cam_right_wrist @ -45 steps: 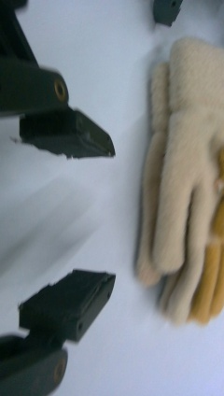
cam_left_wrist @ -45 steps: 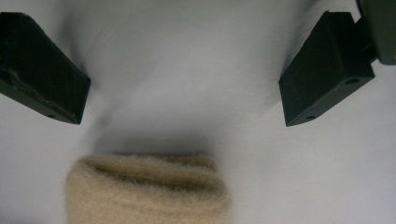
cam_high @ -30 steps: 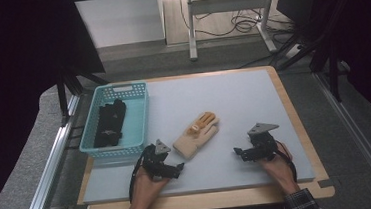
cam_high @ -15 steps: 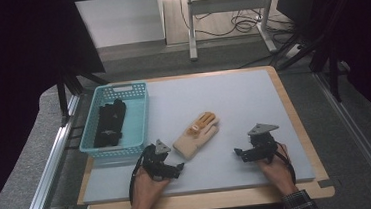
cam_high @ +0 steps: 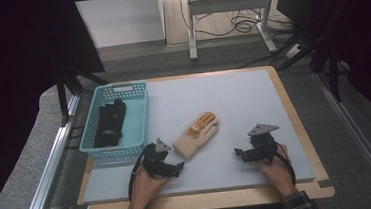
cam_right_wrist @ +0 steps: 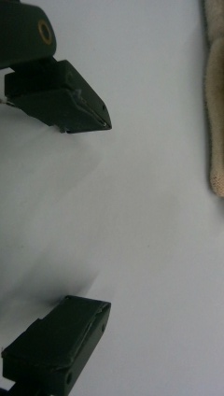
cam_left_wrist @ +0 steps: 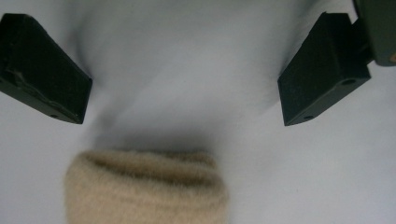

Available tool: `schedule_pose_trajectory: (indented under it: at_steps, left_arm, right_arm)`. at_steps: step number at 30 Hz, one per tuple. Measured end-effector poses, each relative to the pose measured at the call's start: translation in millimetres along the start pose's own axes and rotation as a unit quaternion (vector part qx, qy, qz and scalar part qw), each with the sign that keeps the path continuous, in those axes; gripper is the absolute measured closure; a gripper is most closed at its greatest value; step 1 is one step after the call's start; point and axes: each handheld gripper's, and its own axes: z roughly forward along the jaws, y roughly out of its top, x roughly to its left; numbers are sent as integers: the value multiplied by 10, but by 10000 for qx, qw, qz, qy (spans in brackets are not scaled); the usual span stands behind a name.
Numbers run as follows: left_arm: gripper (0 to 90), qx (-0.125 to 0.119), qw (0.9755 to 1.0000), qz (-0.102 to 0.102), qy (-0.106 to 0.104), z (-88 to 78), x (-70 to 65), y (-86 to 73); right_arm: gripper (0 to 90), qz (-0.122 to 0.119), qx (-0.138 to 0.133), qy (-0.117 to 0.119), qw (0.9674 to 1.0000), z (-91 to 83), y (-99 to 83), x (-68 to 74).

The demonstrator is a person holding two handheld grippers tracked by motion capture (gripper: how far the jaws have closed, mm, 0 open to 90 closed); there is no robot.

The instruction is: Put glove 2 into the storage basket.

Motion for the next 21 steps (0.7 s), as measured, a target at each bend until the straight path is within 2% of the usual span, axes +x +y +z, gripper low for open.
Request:
schedule_pose_trajectory:
  at_steps: [4,9,15,21]
  left_arm:
    - [39,-80,9999,94,12,-65,-18,167]
    - [39,-13,9997,236,-54,-70,-73,457]
    - [45,47,9994,327,-126,56,-108,808]
    - [56,217,9989,404,-56,247,-136,1034]
  right_arm:
    - [107,8,1,1,10000,-1,0,-1]
    - [107,8,0,0,10000,-1,-1,-1]
    - [107,31,5,13,10000,0,-2,-8]
    - [107,49,3,20,10000,-1,-2,-9]
